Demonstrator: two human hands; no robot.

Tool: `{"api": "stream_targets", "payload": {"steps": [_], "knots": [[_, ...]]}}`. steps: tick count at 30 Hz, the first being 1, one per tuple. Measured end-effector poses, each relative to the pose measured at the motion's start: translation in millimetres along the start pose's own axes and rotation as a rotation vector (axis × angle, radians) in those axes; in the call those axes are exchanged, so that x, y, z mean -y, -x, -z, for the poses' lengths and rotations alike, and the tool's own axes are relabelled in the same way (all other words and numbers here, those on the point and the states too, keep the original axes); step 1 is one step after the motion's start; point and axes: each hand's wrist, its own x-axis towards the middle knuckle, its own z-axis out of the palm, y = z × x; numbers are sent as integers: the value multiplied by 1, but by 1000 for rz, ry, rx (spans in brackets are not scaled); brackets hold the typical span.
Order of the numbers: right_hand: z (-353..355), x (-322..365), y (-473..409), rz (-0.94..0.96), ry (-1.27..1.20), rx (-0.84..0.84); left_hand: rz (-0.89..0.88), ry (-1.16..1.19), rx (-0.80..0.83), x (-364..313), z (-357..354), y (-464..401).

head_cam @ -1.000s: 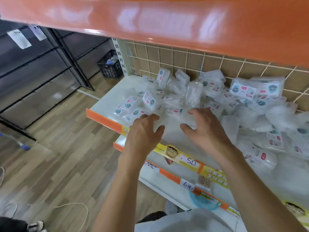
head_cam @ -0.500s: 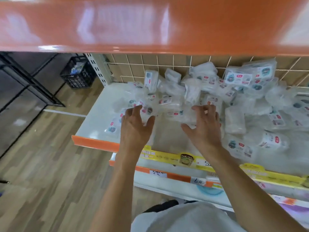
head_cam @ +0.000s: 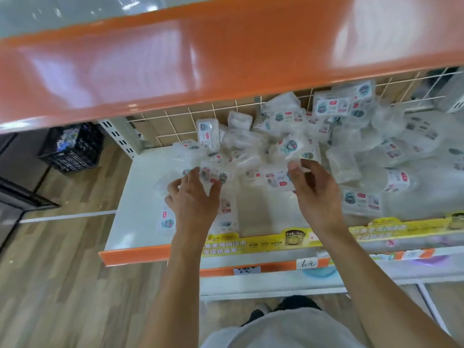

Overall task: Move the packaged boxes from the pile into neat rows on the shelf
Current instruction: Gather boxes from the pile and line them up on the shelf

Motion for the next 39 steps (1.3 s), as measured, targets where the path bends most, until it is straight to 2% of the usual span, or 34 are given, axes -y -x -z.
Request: {"api": "stream_targets", "payload": {"steps": [5, 9, 12, 15, 19, 21, 25, 29, 33, 39], "knots": [[-1, 0, 0, -95, -175, 11, 29, 85, 29, -2, 8, -7], [-1, 1, -1, -143, -208, 30, 38, 142, 42, -5, 14, -7], [-3, 4, -5, -198, -281, 65, 10, 264, 12, -3, 16, -7], [-3, 3, -9, -193, -284, 137, -37, 466, 25, -2, 21, -7], [-2, 5, -13, -223, -289, 233, 26, 642, 29, -14, 32, -3], [-2, 7, -15, -231, -344, 248, 84, 812, 36, -19, 35, 0], [0, 15, -17, -275, -464, 278, 261, 1299, 176, -30, 41, 5], [5, 17, -18, -369, -622, 348, 328, 1565, 323, -38, 39, 7], [7, 18, -18, -383, -702, 362, 337, 1563, 435, -44, 35, 10], [18, 11, -24, -277, -394, 462, 313, 1304, 553, -47, 26, 10]]}}
